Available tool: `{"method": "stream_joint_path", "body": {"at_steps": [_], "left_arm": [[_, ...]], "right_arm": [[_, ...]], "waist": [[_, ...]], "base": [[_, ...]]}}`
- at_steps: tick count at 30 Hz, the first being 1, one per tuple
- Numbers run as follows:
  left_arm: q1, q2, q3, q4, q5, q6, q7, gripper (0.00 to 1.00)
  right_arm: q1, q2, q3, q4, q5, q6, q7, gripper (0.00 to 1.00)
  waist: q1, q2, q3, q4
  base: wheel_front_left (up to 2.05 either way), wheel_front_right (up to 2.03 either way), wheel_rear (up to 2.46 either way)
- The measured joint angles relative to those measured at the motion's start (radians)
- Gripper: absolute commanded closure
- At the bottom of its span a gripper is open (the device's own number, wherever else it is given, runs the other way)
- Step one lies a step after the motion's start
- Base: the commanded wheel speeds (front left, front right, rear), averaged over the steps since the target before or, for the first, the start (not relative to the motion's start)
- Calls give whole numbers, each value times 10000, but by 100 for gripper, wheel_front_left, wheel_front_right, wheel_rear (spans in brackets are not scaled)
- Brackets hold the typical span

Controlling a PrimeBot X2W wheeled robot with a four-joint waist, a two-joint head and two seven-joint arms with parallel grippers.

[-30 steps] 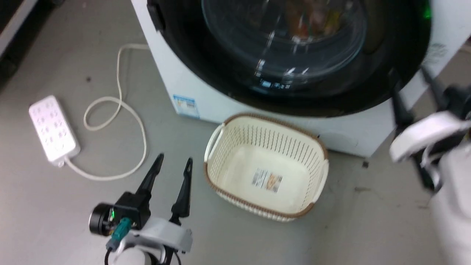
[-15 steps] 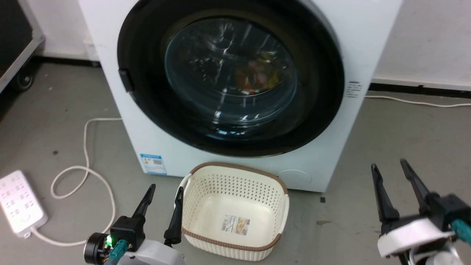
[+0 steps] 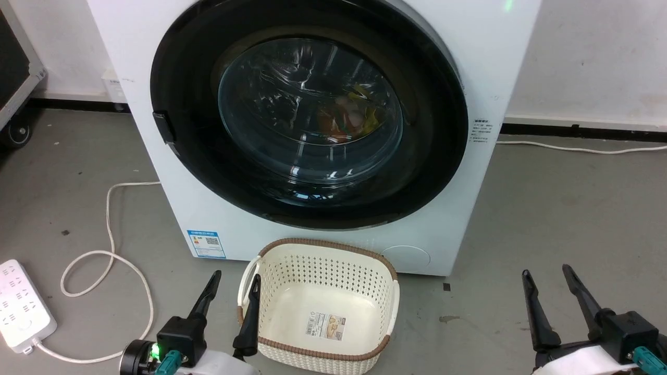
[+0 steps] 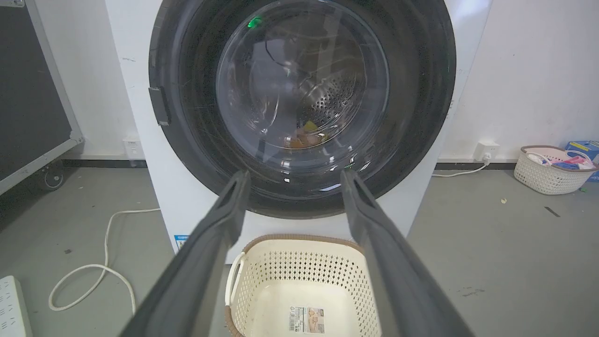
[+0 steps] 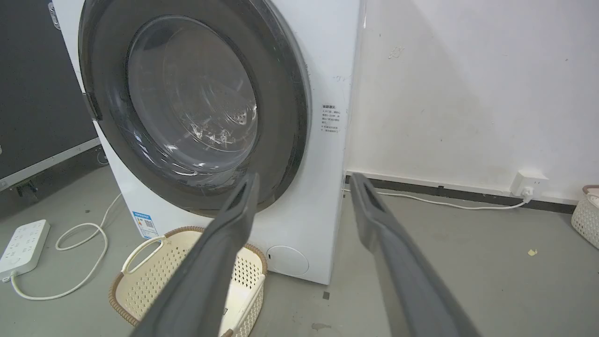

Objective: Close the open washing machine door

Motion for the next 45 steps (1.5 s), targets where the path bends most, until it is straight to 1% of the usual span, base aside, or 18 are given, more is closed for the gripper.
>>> {"method": "stream_joint_path", "body": {"at_steps": [1,13,45], "left_arm": [[0,0,-4,-6,0,0,0,100],[-4,0,10,-48,2,13,125,100],[-4,0,236,-560,247,328,825,100]], "right_arm": [[11,2,13,10,31,0,0,100],[11,2,48,-36,35,0,136,100],[10,2,309,-418,-40,0,815,100]], "waist": [[0,0,12,-1],[0,0,46,-6],[0,0,191,-12]], "base": [[0,0,0],[0,0,0],[0,0,0]]}}
